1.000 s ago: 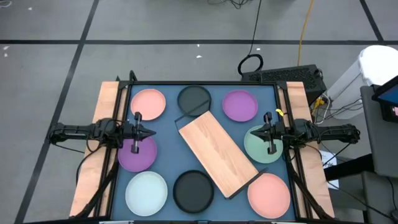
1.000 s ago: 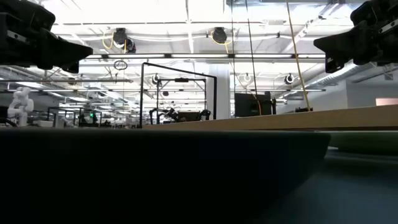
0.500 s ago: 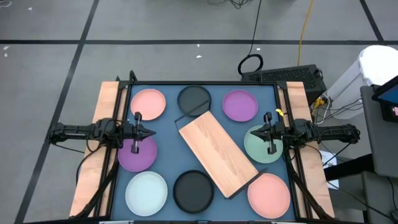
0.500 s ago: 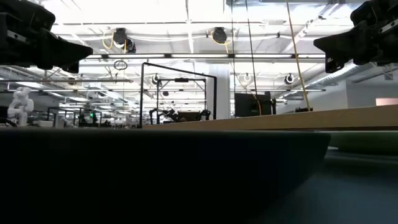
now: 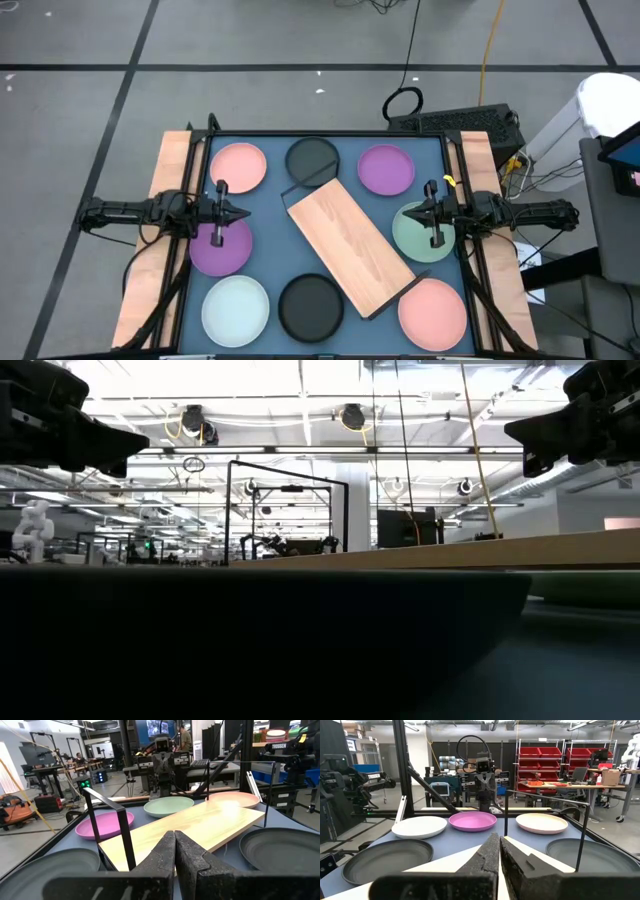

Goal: Place and stack plates onto a shelf

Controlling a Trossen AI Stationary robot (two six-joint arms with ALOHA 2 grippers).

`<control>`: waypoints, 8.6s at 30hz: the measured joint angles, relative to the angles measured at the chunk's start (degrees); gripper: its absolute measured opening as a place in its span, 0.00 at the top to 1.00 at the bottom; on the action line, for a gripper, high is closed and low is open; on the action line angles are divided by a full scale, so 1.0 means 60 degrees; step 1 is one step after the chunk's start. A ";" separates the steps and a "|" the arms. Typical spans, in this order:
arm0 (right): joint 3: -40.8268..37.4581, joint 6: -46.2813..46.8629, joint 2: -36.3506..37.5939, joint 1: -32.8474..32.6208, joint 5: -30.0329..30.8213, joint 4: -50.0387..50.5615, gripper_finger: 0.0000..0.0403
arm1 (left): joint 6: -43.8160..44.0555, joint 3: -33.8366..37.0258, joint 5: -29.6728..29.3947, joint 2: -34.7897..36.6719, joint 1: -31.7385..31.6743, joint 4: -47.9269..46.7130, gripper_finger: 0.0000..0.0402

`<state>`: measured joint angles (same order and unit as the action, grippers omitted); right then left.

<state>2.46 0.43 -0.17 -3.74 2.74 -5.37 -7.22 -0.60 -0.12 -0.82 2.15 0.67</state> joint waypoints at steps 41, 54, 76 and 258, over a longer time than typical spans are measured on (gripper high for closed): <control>0.0000 -0.0842 -0.0003 -0.0001 0.0067 -0.0219 1.00 | 0.0000 0.0000 0.0000 0.0002 0.0000 -0.0004 0.99; 0.2151 0.0427 -0.0742 0.0002 0.0578 -0.0539 1.00 | 0.0000 0.0004 -0.0018 0.0004 0.0003 0.0109 0.99; 0.9175 0.2312 -0.6600 0.0000 0.2323 0.5143 1.00 | -0.0003 0.0007 -0.0015 0.0004 0.0001 0.0153 0.99; 1.0015 0.9901 -1.0951 0.2843 -0.0910 0.7280 1.00 | 0.4363 -0.8470 -0.1759 -0.8870 -0.0044 -0.3365 0.99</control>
<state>62.55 59.83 -65.88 13.32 -2.72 38.31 18.95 -51.42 -10.68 -54.04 1.89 -19.53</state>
